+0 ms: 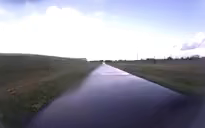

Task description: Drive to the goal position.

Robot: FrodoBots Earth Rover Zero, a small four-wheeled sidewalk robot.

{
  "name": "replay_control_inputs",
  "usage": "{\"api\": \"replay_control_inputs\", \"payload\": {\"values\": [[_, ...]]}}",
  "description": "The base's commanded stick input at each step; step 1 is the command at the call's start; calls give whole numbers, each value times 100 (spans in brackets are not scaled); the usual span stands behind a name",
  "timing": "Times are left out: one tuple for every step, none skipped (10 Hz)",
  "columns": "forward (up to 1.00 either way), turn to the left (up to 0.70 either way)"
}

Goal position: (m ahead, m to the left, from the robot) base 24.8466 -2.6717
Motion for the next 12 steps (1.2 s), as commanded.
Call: {"api": "replay_control_inputs", "payload": {"values": [[45,0],[45,0],[45,0],[45,0],[45,0],[45,0],[45,0],[45,0],[45,0],[45,0],[45,0],[45,0]]}}
